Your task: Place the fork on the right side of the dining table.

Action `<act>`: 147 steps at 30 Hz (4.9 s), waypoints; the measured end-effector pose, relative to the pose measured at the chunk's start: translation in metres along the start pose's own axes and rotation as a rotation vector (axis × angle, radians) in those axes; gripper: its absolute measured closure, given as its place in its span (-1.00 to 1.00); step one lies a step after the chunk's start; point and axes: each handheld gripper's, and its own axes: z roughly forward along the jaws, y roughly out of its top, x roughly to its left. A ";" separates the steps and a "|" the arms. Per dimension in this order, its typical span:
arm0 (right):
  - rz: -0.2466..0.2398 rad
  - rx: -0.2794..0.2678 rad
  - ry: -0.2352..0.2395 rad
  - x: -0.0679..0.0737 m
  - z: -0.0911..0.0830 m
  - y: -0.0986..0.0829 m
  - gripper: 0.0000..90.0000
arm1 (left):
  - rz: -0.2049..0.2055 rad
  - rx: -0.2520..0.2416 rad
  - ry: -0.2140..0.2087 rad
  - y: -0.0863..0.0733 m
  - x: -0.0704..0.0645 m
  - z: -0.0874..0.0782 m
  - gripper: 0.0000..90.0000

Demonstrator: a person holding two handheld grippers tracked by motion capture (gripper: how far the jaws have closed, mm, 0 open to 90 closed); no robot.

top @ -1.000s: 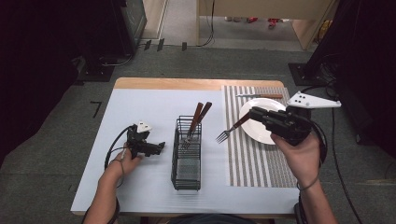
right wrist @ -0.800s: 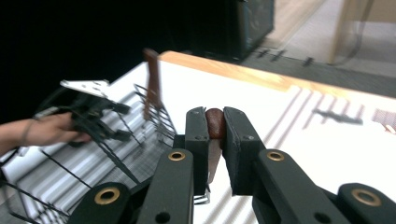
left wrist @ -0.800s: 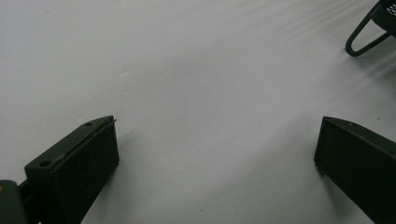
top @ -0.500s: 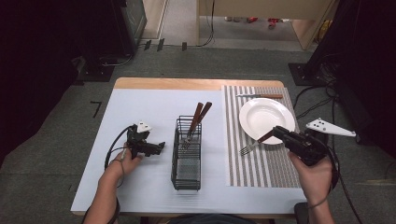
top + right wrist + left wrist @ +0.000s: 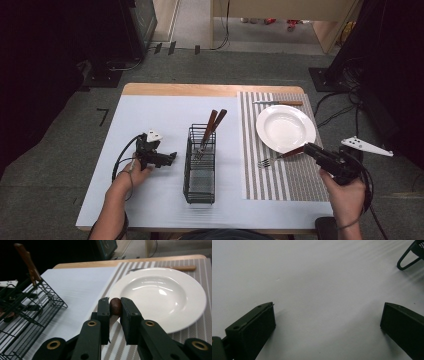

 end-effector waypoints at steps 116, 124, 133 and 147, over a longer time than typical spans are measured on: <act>-0.154 0.112 -0.093 -0.020 0.091 -0.023 -0.37 | 0.001 0.000 0.001 0.000 0.000 0.000 -1.00; -0.189 0.120 -0.069 -0.005 0.103 -0.017 -0.37 | 0.001 0.000 0.001 0.000 0.000 0.000 -1.00; -0.223 0.124 -0.040 0.013 0.117 -0.012 -0.39 | 0.001 0.000 0.001 0.000 0.000 0.000 -1.00; -0.313 0.146 -0.004 0.049 0.146 -0.013 -0.42 | 0.001 -0.001 0.001 0.000 0.000 0.000 -1.00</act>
